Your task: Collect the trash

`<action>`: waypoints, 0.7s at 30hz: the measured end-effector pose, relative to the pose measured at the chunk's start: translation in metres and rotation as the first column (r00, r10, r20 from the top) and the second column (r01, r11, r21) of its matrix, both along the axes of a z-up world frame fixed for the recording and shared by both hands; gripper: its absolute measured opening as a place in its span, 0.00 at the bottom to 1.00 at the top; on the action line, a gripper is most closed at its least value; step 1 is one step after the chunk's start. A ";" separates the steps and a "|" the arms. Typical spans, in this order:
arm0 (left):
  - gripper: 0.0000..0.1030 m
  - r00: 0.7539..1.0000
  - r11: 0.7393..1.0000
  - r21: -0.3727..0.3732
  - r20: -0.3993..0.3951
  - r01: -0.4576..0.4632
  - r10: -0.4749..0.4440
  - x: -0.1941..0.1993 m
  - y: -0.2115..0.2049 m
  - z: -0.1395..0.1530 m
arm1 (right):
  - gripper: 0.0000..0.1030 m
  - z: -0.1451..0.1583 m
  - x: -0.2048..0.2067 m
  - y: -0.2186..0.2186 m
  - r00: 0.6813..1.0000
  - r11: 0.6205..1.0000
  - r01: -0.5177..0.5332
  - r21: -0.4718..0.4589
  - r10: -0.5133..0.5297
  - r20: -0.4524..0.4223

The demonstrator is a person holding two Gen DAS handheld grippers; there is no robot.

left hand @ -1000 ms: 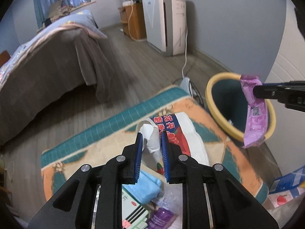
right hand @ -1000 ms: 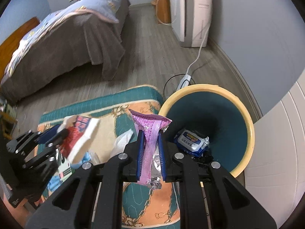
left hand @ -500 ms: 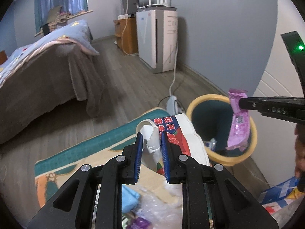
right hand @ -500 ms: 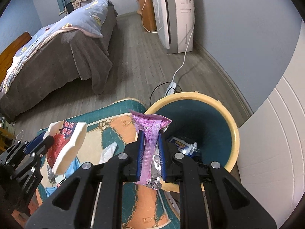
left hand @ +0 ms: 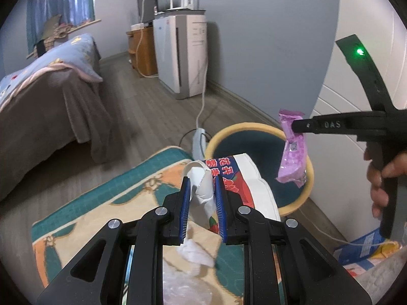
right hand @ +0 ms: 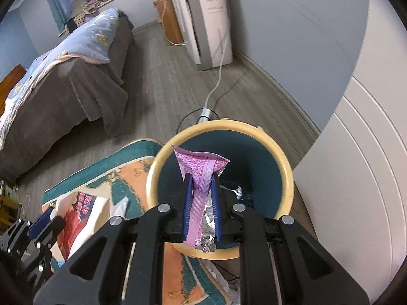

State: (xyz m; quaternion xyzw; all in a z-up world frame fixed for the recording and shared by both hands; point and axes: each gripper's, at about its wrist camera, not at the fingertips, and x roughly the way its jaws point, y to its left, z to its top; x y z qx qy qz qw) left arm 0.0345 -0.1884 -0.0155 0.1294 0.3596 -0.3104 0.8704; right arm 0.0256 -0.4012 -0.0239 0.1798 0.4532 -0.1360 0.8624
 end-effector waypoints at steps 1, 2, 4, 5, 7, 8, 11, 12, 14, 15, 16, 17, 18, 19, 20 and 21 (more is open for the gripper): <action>0.20 1.000 1.000 0.003 -0.002 0.006 -0.006 -0.002 -0.003 -0.002 | 0.14 -0.001 -0.001 -0.003 1.000 1.000 0.006 0.005 -0.006 -0.001; 0.20 1.000 1.000 0.005 -0.008 0.011 -0.011 -0.003 -0.006 -0.004 | 0.14 -0.002 -0.003 -0.007 1.000 1.000 0.015 0.009 -0.015 -0.002; 0.20 1.000 1.000 0.006 -0.016 0.017 -0.017 -0.005 -0.011 -0.007 | 0.14 -0.003 -0.004 -0.011 1.000 1.000 0.023 0.012 -0.023 -0.002; 0.20 1.000 1.000 0.007 -0.022 0.021 -0.021 -0.005 -0.012 -0.009 | 0.14 -0.004 -0.004 -0.012 1.000 1.000 0.027 0.014 -0.027 -0.003; 0.20 0.999 0.999 0.015 -0.025 0.031 -0.030 -0.009 -0.018 -0.012 | 0.14 -0.005 -0.005 -0.015 0.999 0.999 0.035 0.013 -0.034 -0.004; 0.20 0.999 0.999 0.020 -0.022 0.035 -0.035 -0.011 -0.021 -0.014 | 0.14 -0.005 -0.004 -0.016 0.999 0.999 0.037 0.005 -0.037 -0.004; 0.20 0.999 0.998 0.036 -0.021 0.048 -0.047 -0.012 -0.029 -0.018 | 0.14 -0.008 -0.003 -0.021 0.999 0.999 0.053 -0.007 -0.053 -0.012; 0.20 0.999 0.998 0.041 -0.018 0.050 -0.049 -0.013 -0.030 -0.019 | 0.14 -0.009 -0.003 -0.023 0.998 0.998 0.058 -0.004 -0.058 -0.015; 0.20 0.998 0.998 0.047 -0.028 0.051 -0.049 -0.010 -0.034 -0.024 | 0.14 -0.013 -0.003 -0.025 0.998 0.998 0.063 -0.026 -0.064 -0.027; 0.20 0.998 0.998 0.047 -0.036 0.050 -0.048 -0.008 -0.036 -0.026 | 0.14 -0.013 -0.004 -0.026 0.997 0.997 0.063 -0.035 -0.064 -0.030; 0.20 0.998 0.998 0.047 -0.046 0.048 -0.046 -0.007 -0.039 -0.029 | 0.14 -0.014 -0.005 -0.027 0.997 0.997 0.064 -0.037 -0.065 -0.033; 0.20 0.998 0.998 0.046 -0.055 0.046 -0.043 -0.006 -0.042 -0.031 | 0.14 -0.016 -0.005 -0.029 0.997 0.997 0.068 -0.031 -0.069 -0.035; 0.20 0.997 0.998 0.043 -0.064 0.045 -0.042 -0.005 -0.043 -0.033 | 0.14 -0.017 -0.005 -0.029 0.997 0.997 0.073 -0.029 -0.074 -0.037; 0.20 0.996 0.998 0.041 -0.075 0.043 -0.040 -0.003 -0.046 -0.035 | 0.14 -0.017 -0.006 -0.030 0.996 0.997 0.077 -0.029 -0.078 -0.038; 0.20 0.996 0.998 0.041 -0.081 0.041 -0.037 -0.002 -0.049 -0.037 | 0.14 -0.018 -0.006 -0.031 0.996 0.996 0.083 -0.032 -0.084 -0.040; 0.20 0.996 0.998 0.041 -0.085 0.040 -0.036 0.000 -0.050 -0.038 | 0.14 -0.019 -0.006 -0.033 0.995 0.996 0.085 -0.032 -0.086 -0.041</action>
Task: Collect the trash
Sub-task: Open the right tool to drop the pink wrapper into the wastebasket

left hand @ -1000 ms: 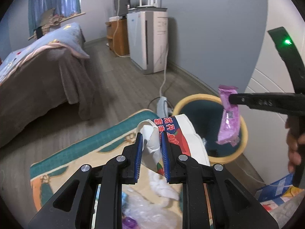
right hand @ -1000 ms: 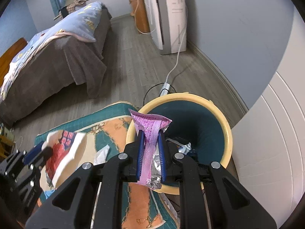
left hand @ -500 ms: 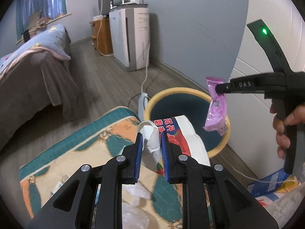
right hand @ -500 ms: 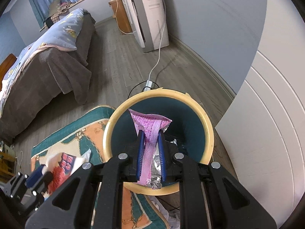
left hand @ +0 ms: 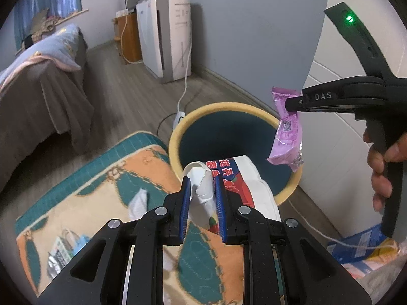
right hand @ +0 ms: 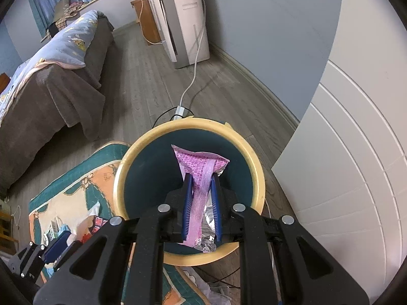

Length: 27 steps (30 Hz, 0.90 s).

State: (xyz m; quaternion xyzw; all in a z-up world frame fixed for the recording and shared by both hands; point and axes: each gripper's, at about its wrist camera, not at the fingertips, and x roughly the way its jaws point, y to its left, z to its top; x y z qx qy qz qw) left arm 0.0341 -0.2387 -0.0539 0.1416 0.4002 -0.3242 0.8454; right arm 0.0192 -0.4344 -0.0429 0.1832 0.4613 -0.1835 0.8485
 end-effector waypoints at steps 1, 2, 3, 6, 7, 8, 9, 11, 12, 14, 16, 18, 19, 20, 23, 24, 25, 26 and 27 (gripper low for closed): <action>0.20 1.000 1.000 -0.002 -0.012 -0.001 0.001 0.002 -0.003 -0.002 | 0.14 0.000 0.000 0.000 1.000 1.000 0.002 0.002 -0.002 -0.001; 0.20 1.000 1.000 -0.003 -0.018 -0.001 0.001 0.002 -0.005 -0.004 | 0.14 -0.001 0.000 0.000 1.000 1.000 0.004 0.006 -0.004 -0.001; 0.20 1.000 1.000 -0.003 -0.023 -0.001 0.001 0.002 -0.007 -0.005 | 0.14 -0.001 0.000 0.000 1.000 1.000 0.005 0.009 -0.005 0.000; 0.20 1.000 1.000 0.010 -0.016 0.008 -0.008 0.001 -0.018 -0.009 | 0.14 -0.002 -0.001 -0.003 1.000 1.000 0.009 0.014 -0.009 0.001; 0.20 1.000 1.000 0.016 -0.011 0.012 -0.012 0.001 -0.020 -0.010 | 0.14 -0.003 -0.001 -0.004 1.000 1.000 0.010 0.016 -0.010 0.001; 0.20 1.000 1.000 0.018 -0.009 0.016 -0.016 0.000 -0.023 -0.010 | 0.14 -0.003 -0.001 -0.004 1.000 1.000 0.013 0.017 -0.013 0.001; 0.20 1.000 1.000 0.020 -0.008 0.019 -0.019 0.000 -0.026 -0.011 | 0.14 -0.004 -0.001 -0.005 1.000 1.000 0.015 0.017 -0.015 0.000; 0.20 1.000 0.999 0.028 0.001 0.025 -0.025 0.001 -0.032 -0.012 | 0.14 -0.005 -0.002 -0.008 1.000 1.000 0.018 0.017 -0.018 -0.002; 0.20 1.000 0.999 0.032 0.004 0.026 -0.026 0.002 -0.033 -0.012 | 0.14 -0.005 -0.002 -0.009 1.000 1.000 0.023 0.013 -0.023 -0.003; 0.20 0.999 0.998 0.050 0.007 0.031 -0.031 0.003 -0.039 -0.018 | 0.14 -0.009 -0.002 -0.013 0.999 0.999 0.038 0.029 -0.038 -0.009; 0.20 1.000 0.997 0.077 -0.001 0.030 -0.030 0.007 -0.045 -0.025 | 0.14 -0.012 -0.002 -0.014 0.999 0.998 0.043 0.041 -0.042 -0.015; 0.20 1.000 0.997 0.082 -0.009 0.014 -0.014 0.011 -0.050 -0.029 | 0.14 -0.013 -0.001 -0.014 0.999 0.998 0.043 0.042 -0.042 -0.015; 0.20 1.000 0.997 0.074 -0.011 0.007 -0.006 0.014 -0.051 -0.029 | 0.14 -0.012 -0.001 -0.014 0.999 0.998 0.042 0.044 -0.042 -0.009; 0.20 1.000 0.998 0.066 -0.012 0.003 -0.002 0.017 -0.052 -0.027 | 0.15 -0.011 -0.001 -0.014 0.999 0.998 0.042 0.042 -0.042 0.000; 0.26 1.000 1.000 0.029 0.006 -0.005 0.005 0.021 -0.054 -0.020 | 0.18 -0.008 -0.003 -0.014 0.999 0.998 0.042 0.041 -0.043 0.021; 0.34 1.000 1.000 0.027 0.017 -0.005 0.005 0.020 -0.054 -0.018 | 0.24 -0.007 -0.003 -0.015 0.999 0.998 0.045 0.044 -0.046 0.027; 0.43 1.000 1.000 0.028 0.027 -0.003 0.002 0.019 -0.054 -0.017 | 0.30 -0.007 -0.004 -0.016 0.998 0.998 0.048 0.045 -0.050 0.030; 0.45 0.999 1.000 0.029 0.032 0.003 -0.004 0.018 -0.054 -0.017 | 0.40 -0.007 -0.004 -0.017 0.998 0.998 0.055 0.043 -0.056 0.031; 0.45 0.999 0.999 0.031 0.034 0.008 -0.009 0.017 -0.054 -0.017 | 0.46 -0.007 -0.005 -0.018 0.998 0.997 0.058 0.043 -0.059 0.032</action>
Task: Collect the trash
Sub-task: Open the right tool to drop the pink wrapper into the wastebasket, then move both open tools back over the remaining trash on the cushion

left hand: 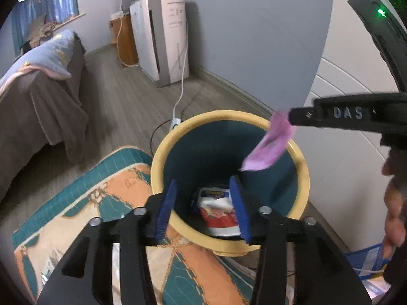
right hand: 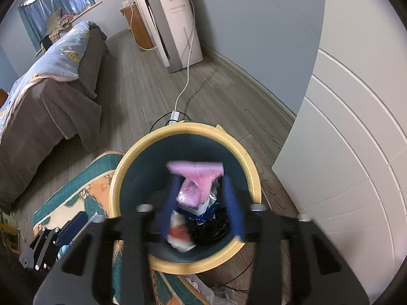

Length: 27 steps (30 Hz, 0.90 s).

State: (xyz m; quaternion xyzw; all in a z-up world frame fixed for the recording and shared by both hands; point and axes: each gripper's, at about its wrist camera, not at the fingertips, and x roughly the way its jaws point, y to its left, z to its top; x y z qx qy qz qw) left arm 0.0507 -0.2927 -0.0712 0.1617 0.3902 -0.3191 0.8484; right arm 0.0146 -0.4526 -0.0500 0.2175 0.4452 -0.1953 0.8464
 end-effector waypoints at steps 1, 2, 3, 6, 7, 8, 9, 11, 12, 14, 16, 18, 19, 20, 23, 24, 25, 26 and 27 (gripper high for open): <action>0.46 1.000 1.000 0.010 0.004 0.002 -0.002 -0.001 0.001 -0.001 | 0.48 0.000 0.000 0.000 1.000 1.000 0.002 0.001 -0.002 0.000; 0.46 1.000 1.000 0.016 0.008 0.004 -0.004 -0.002 0.002 -0.002 | 0.52 0.000 0.001 0.000 1.000 1.000 0.002 0.001 -0.002 0.000; 0.50 1.000 1.000 0.018 0.008 0.004 -0.005 -0.003 0.005 -0.002 | 0.59 0.000 0.001 0.001 1.000 1.000 0.000 0.001 0.000 0.000; 0.70 1.000 1.000 -0.001 0.008 -0.006 0.006 -0.008 0.019 0.001 | 0.74 0.001 0.005 0.006 1.000 1.000 -0.009 -0.007 0.009 0.004; 0.78 1.000 1.000 -0.009 0.011 -0.013 0.013 -0.010 0.026 0.004 | 0.77 0.002 0.007 0.008 1.000 1.000 -0.015 -0.001 0.015 0.008; 0.81 1.000 1.000 -0.013 0.015 -0.023 0.023 -0.011 0.033 0.006 | 0.84 0.004 0.009 0.012 1.000 1.000 -0.025 0.007 0.025 0.016; 0.84 0.999 0.999 -0.013 0.016 -0.031 0.031 -0.012 0.038 0.008 | 0.89 0.006 0.011 0.016 0.999 0.999 -0.036 0.011 0.035 0.028; 0.87 0.998 0.998 -0.007 0.023 -0.060 0.060 -0.012 0.055 0.016 | 0.91 0.013 0.015 0.027 0.997 0.998 -0.063 0.011 0.063 0.046; 0.89 0.997 0.997 -0.005 0.028 -0.073 0.074 -0.013 0.063 0.020 | 0.93 0.016 0.017 0.034 0.995 0.997 -0.080 0.007 0.080 0.053; 0.90 0.993 0.994 -0.011 0.038 -0.111 0.111 -0.014 0.088 0.032 | 0.94 0.023 0.021 0.049 0.991 0.993 -0.116 -0.012 0.116 0.063; 0.91 0.986 0.987 -0.017 0.038 -0.162 0.163 -0.010 0.114 0.044 | 0.94 0.032 0.025 0.065 0.985 0.988 -0.152 -0.039 0.154 0.075; 0.91 0.976 0.976 -0.024 0.038 -0.215 0.216 -0.006 0.139 0.056 | 0.94 0.038 0.029 0.079 0.981 0.984 -0.171 -0.046 0.174 0.083; 0.91 0.967 0.968 -0.030 0.046 -0.249 0.251 -0.005 0.157 0.066 | 0.94 0.041 0.031 0.085 0.979 0.983 -0.180 -0.044 0.183 0.087; 0.92 0.962 0.963 -0.032 0.054 -0.267 0.269 -0.005 0.168 0.072 | 0.94 0.043 0.033 0.092 0.977 0.981 -0.189 -0.040 0.192 0.093; 0.92 0.944 0.948 -0.023 0.088 -0.317 0.318 -0.009 0.202 0.088 | 0.94 0.052 0.036 0.112 0.968 0.974 -0.223 -0.042 0.227 0.109; 0.93 0.939 0.944 -0.020 0.095 -0.331 0.331 -0.010 0.212 0.091 | 0.94 0.054 0.037 0.120 0.964 0.970 -0.237 -0.047 0.241 0.113; 0.93 0.931 0.936 -0.021 0.100 -0.351 0.351 -0.012 0.227 0.095 | 0.94 0.056 0.036 0.125 0.961 0.968 -0.246 -0.052 0.250 0.114; 0.93 0.926 0.931 -0.021 0.099 -0.364 0.364 -0.013 0.236 0.097 | 0.94 0.059 0.036 0.132 0.958 0.965 -0.256 -0.058 0.261 0.116; 0.93 0.922 0.927 -0.022 0.098 -0.375 0.375 -0.014 0.244 0.098 | 0.94 0.060 0.037 0.136 0.956 0.963 -0.263 -0.062 0.268 0.115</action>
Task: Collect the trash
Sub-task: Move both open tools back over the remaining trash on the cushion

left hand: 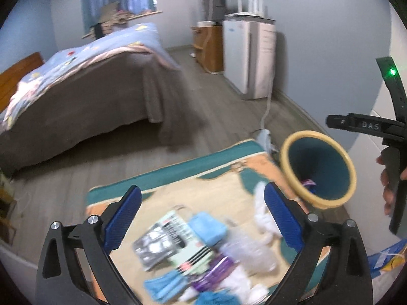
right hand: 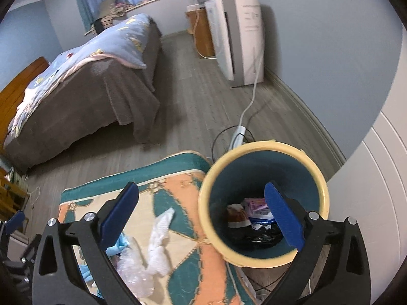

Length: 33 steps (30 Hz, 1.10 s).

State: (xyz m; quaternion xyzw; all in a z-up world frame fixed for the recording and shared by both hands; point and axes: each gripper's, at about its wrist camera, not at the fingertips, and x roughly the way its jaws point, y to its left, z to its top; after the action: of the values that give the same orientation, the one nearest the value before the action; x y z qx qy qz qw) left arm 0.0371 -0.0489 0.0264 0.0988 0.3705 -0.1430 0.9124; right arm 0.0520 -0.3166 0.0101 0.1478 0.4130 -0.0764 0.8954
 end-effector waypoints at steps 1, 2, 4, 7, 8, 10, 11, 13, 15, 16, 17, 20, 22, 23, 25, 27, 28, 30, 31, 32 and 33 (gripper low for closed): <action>0.93 1.000 1.000 0.000 0.000 -0.019 0.019 -0.002 0.010 -0.001 | 0.94 0.001 0.000 0.005 1.000 1.000 -0.006 -0.004 0.006 -0.001; 0.93 0.999 0.999 -0.002 0.000 -0.038 0.038 -0.003 0.019 -0.002 | 0.94 0.002 0.000 0.009 1.000 1.000 -0.011 -0.008 0.011 -0.003; 0.93 0.996 0.996 -0.004 -0.003 -0.086 0.086 -0.004 0.035 -0.008 | 0.94 0.002 -0.001 0.017 1.000 1.000 -0.021 -0.016 0.021 -0.008; 0.93 0.989 0.990 0.004 -0.023 -0.143 0.143 -0.001 0.050 -0.017 | 0.94 0.002 0.001 0.031 0.999 0.999 -0.041 -0.034 0.040 -0.023; 0.93 0.988 0.989 0.000 -0.031 -0.149 0.149 0.000 0.054 -0.019 | 0.94 0.002 0.001 0.036 0.999 0.998 -0.047 -0.040 0.046 -0.027; 0.93 0.989 0.989 -0.006 -0.036 -0.146 0.146 0.000 0.060 -0.021 | 0.94 0.001 0.001 0.045 0.998 0.997 -0.061 -0.054 0.059 -0.038; 0.93 0.989 0.989 -0.001 -0.032 -0.146 0.146 0.000 0.061 -0.021 | 0.94 0.001 0.002 0.051 0.997 0.995 -0.071 -0.062 0.069 -0.044; 0.93 0.990 0.990 0.011 -0.024 -0.140 0.141 -0.001 0.066 -0.023 | 0.94 0.000 0.002 0.061 0.995 0.994 -0.087 -0.063 0.084 -0.051; 0.93 0.990 0.990 0.020 -0.026 -0.137 0.138 -0.002 0.069 -0.025 | 0.94 -0.007 0.005 0.067 0.993 0.994 -0.102 -0.026 0.100 -0.066; 0.93 0.990 0.990 0.029 -0.029 -0.138 0.139 -0.001 0.071 -0.026 | 0.94 -0.010 0.007 0.068 0.992 0.995 -0.102 -0.006 0.102 -0.075; 0.93 0.989 0.989 0.033 -0.028 -0.142 0.143 0.000 0.074 -0.027 | 0.94 -0.016 0.008 0.068 0.991 0.995 -0.097 0.016 0.098 -0.091; 0.93 0.988 0.988 0.034 -0.023 -0.151 0.152 0.006 0.084 -0.029 | 0.94 -0.030 0.012 0.068 0.988 0.997 -0.080 0.015 0.081 -0.134; 0.93 0.987 0.987 0.025 -0.034 -0.159 0.160 0.008 0.091 -0.032 | 0.94 -0.039 0.014 0.070 0.984 0.997 -0.083 -0.009 0.080 -0.159; 0.93 0.985 0.987 0.020 -0.052 -0.162 0.163 0.010 0.096 -0.036 | 0.94 -0.043 0.015 0.071 0.982 0.996 -0.087 -0.017 0.082 -0.172; 0.93 0.983 0.986 0.023 -0.078 -0.167 0.169 0.013 0.102 -0.042 | 0.94 -0.052 0.019 0.074 0.977 0.996 -0.087 -0.019 0.081 -0.197; 0.93 0.981 0.985 0.034 -0.087 -0.168 0.171 0.017 0.107 -0.047 | 0.94 -0.060 0.022 0.078 0.973 0.996 -0.087 -0.007 0.083 -0.217; 0.93 0.981 0.985 0.045 -0.090 -0.169 0.173 0.019 0.109 -0.050 | 0.94 -0.063 0.024 0.081 0.970 0.996 -0.090 -0.005 0.086 -0.227; 0.93 0.979 0.983 0.070 -0.107 -0.167 0.174 0.022 0.112 -0.060 | 0.94 -0.071 0.028 0.088 0.963 0.995 -0.100 -0.007 0.095 -0.252; 0.93 0.978 0.983 0.079 -0.116 -0.165 0.173 0.023 0.112 -0.065 | 0.94 -0.076 0.031 0.092 0.959 0.994 -0.106 -0.013 0.099 -0.266; 0.93 0.977 0.983 0.090 -0.129 -0.161 0.171 0.025 0.112 -0.071 | 0.94 -0.079 0.033 0.095 0.956 0.994 -0.111 -0.018 0.102 -0.276; 0.93 0.975 0.983 0.092 -0.143 -0.158 0.170 0.026 0.114 -0.076 | 0.94 -0.082 0.035 0.099 0.953 0.993 -0.117 -0.024 0.105 -0.286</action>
State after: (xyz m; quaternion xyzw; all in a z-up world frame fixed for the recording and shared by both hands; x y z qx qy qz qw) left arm 0.0632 0.0646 -0.0499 0.0936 0.4504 -0.0594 0.8859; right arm 0.0867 -0.2177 -0.0718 0.0938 0.5432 -0.0547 0.8325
